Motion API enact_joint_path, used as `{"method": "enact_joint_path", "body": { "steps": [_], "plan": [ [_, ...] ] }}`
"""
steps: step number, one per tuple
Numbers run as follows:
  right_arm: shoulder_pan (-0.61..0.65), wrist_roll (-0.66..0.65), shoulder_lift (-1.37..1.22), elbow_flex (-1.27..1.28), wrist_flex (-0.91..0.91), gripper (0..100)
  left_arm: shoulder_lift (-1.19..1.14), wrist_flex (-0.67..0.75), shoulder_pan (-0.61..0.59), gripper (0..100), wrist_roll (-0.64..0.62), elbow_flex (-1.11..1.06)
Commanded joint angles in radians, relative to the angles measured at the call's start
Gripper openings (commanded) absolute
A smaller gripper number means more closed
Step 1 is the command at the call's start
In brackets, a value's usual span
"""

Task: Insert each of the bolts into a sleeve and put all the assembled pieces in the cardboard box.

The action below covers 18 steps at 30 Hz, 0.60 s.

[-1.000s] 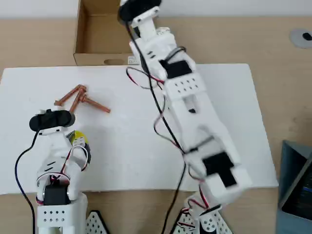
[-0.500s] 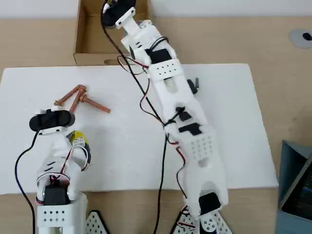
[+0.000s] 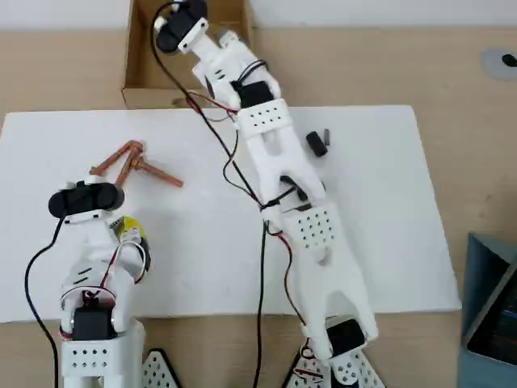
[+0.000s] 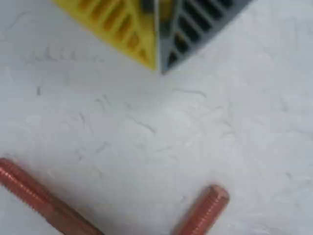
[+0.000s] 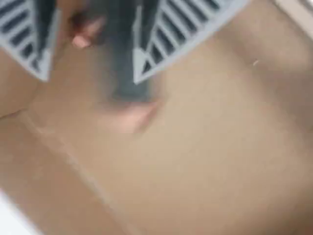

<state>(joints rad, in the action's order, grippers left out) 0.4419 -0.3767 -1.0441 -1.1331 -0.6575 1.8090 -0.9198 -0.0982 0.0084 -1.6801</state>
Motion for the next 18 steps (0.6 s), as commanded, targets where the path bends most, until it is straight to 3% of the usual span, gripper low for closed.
{"method": "enact_joint_path", "body": {
  "steps": [1,8,18],
  "plan": [
    [0.007,-0.008,0.005,-0.101,-0.048,14.6,0.008,0.0,-0.005,0,0.005,-0.005],
    [0.002,-0.008,0.01,-0.231,-0.18,14.6,0.008,0.0,-0.006,0,0.003,-0.005],
    [-0.001,-0.009,0.022,-0.538,-0.628,14.6,0.008,0.0,-0.009,0,0.002,-0.005]
  ]
}}
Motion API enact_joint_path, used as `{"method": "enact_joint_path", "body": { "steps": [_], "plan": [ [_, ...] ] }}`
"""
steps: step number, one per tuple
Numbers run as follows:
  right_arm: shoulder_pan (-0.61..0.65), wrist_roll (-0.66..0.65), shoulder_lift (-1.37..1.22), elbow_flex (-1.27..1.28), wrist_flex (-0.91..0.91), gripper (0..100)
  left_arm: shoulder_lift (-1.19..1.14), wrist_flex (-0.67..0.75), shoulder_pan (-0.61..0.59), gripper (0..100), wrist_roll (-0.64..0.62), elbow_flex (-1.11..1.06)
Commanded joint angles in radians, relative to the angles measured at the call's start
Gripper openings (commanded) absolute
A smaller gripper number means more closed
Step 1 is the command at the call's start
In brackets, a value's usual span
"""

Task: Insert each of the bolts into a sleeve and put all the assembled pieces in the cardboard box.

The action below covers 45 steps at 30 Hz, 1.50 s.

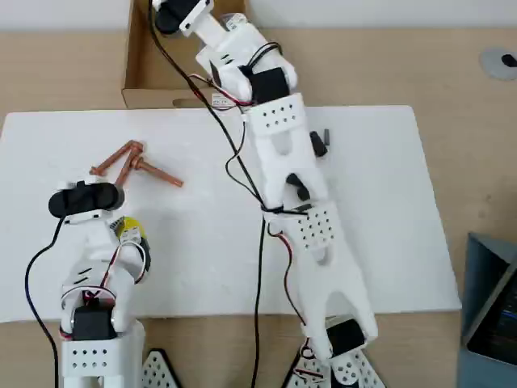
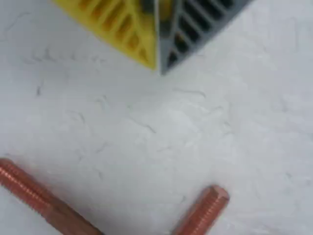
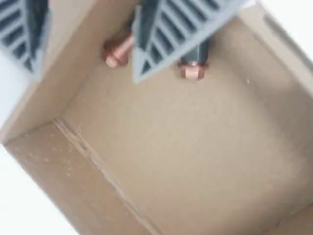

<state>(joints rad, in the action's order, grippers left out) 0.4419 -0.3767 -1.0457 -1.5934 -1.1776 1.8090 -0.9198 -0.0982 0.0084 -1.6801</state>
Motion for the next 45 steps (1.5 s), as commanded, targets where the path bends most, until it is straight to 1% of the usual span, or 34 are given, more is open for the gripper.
{"method": "enact_joint_path", "body": {
  "steps": [1,4,18,30,37,41,45],
  "plan": [
    [-0.008,-0.008,0.045,-0.076,-0.149,14.6,0.008,0.0,-0.009,0,0.002,-0.005],
    [-0.019,-0.008,0.113,-0.067,-0.258,14.6,0.008,0.0,-0.009,0,0.002,-0.005],
    [-0.111,-0.008,0.26,-0.073,-0.603,14.6,0.008,0.0,-0.009,0,0.002,-0.005],
    [-0.254,-0.006,0.325,-0.059,-0.612,14.5,0.008,0.0,-0.009,0,0.0,-0.005],
    [-0.303,-0.008,0.374,0.193,-0.611,14.7,0.008,0.0,-0.011,0,0.0,-0.005],
    [-0.306,-0.009,0.415,0.375,-0.609,14.7,0.008,0.0,-0.011,0,0.0,-0.005],
    [-0.306,-0.011,0.415,0.479,-0.605,14.8,0.008,-0.002,-0.011,0,0.0,-0.005]
  ]
}}
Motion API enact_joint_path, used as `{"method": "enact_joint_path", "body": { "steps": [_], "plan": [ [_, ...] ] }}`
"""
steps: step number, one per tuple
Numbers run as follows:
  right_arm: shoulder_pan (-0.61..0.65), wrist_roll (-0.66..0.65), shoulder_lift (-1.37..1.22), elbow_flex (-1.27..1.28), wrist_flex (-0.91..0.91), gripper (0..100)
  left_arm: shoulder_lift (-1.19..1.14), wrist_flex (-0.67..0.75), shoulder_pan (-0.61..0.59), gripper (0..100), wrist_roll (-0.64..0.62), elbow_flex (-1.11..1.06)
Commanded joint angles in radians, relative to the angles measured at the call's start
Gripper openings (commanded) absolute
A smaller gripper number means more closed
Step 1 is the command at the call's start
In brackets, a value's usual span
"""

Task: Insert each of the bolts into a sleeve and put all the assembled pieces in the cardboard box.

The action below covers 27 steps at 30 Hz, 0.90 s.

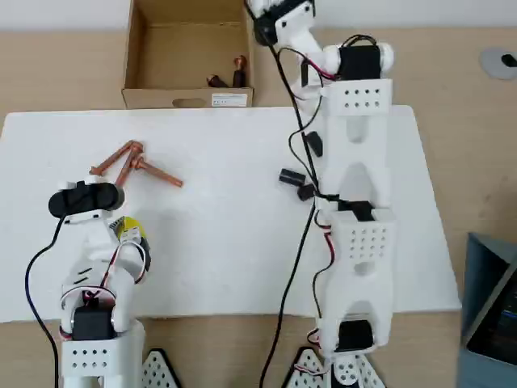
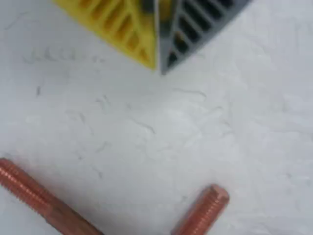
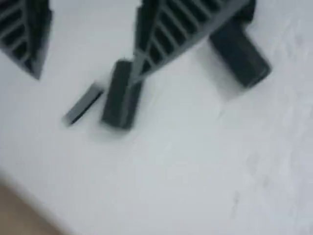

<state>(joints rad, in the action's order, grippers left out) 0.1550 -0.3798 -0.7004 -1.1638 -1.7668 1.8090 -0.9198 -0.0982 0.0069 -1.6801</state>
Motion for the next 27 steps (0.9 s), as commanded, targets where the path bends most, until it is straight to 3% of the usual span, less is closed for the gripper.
{"method": "enact_joint_path", "body": {
  "steps": [1,14,27],
  "plan": [
    [-0.019,-0.009,0.07,0.074,-0.014,14.8,0.008,-0.002,-0.011,0,0.002,-0.005],
    [-0.022,-0.029,0.058,0.358,0.155,15.0,0.008,-0.003,-0.011,0,0.003,-0.005],
    [-0.071,-0.031,-0.163,0.191,0.132,20.9,0.008,-0.005,-0.011,0,0.005,-0.005]
  ]
}}
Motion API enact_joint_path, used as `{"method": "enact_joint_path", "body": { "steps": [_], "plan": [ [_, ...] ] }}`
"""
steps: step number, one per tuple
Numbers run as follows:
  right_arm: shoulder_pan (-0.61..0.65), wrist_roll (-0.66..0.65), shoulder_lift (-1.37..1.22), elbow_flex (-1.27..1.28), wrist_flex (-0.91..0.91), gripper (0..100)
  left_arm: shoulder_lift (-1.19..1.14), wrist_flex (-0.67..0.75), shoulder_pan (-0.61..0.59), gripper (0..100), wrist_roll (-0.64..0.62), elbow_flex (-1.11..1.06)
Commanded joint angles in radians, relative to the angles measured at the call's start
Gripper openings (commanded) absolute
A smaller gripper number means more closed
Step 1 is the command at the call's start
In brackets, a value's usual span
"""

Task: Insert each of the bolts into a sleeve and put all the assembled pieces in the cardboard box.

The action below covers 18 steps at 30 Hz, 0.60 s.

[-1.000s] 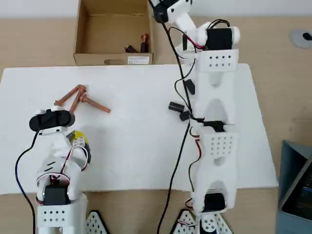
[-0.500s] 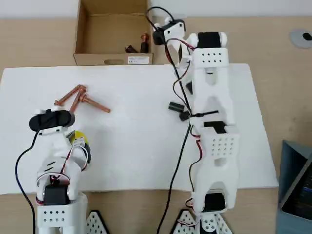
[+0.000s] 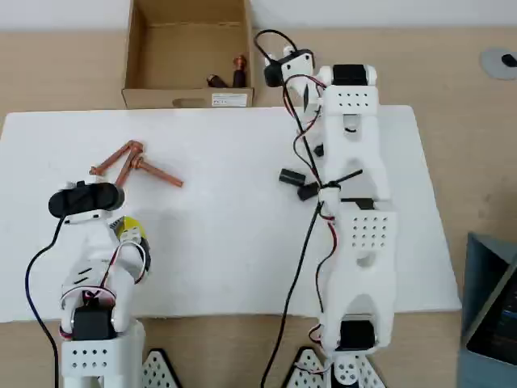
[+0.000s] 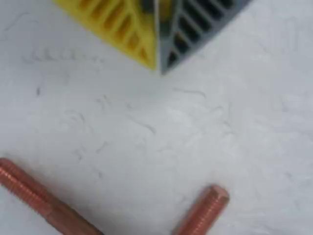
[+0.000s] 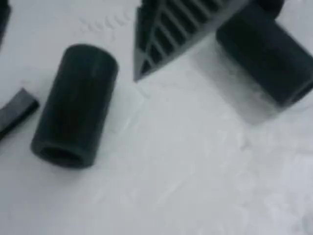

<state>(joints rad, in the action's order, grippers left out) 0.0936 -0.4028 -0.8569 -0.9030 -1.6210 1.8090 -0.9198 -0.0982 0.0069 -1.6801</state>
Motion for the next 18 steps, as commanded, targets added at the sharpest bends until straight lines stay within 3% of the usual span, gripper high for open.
{"method": "enact_joint_path", "body": {
  "steps": [1,18],
  "plan": [
    [-0.008,-0.008,-0.018,-0.082,-0.021,20.9,0.008,-0.005,-0.011,0,0.005,-0.005],
    [-0.002,-0.008,-0.125,-0.13,-0.038,17.6,0.008,-0.005,-0.011,0,0.005,-0.005]
  ]
}}
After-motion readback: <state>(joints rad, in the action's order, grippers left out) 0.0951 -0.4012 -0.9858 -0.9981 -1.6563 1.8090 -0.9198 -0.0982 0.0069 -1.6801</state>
